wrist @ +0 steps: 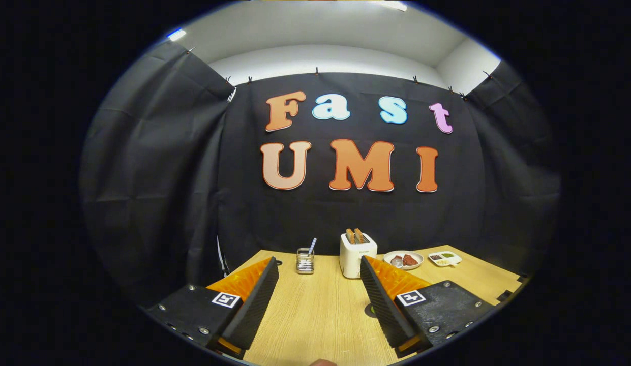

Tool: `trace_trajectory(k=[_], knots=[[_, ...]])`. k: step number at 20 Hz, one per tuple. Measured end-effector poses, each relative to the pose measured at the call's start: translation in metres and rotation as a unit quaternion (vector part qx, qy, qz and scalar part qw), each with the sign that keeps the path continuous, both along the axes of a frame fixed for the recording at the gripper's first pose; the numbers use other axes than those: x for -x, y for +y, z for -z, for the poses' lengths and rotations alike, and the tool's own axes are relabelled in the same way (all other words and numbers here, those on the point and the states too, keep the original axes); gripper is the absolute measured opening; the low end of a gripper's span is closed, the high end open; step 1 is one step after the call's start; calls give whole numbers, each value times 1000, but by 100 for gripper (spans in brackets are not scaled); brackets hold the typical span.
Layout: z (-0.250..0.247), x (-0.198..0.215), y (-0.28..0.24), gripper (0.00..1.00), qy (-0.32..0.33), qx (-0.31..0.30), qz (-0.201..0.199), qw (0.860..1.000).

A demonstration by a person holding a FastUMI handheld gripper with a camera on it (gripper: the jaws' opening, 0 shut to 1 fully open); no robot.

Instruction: Take the bottle from table, then pour the juice into the cup, finally place the bottle on the coaster

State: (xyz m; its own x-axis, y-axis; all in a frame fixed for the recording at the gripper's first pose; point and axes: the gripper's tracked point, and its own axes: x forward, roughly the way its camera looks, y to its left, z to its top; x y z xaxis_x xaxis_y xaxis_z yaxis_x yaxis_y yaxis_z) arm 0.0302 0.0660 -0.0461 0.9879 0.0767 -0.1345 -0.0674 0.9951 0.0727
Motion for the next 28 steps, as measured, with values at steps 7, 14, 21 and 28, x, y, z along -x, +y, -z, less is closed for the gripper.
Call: trace_trajectory(k=[7, 14, 21, 28], knots=[[-35, 14, -9, 96, -41, -10, -15, 999], [-42, 11, -28, 96, -51, -25, -2, 998], [-47, 11, -18, 96, -61, -16, -30, 998], [-49, 7, -17, 96, -63, -21, -30, 997]])
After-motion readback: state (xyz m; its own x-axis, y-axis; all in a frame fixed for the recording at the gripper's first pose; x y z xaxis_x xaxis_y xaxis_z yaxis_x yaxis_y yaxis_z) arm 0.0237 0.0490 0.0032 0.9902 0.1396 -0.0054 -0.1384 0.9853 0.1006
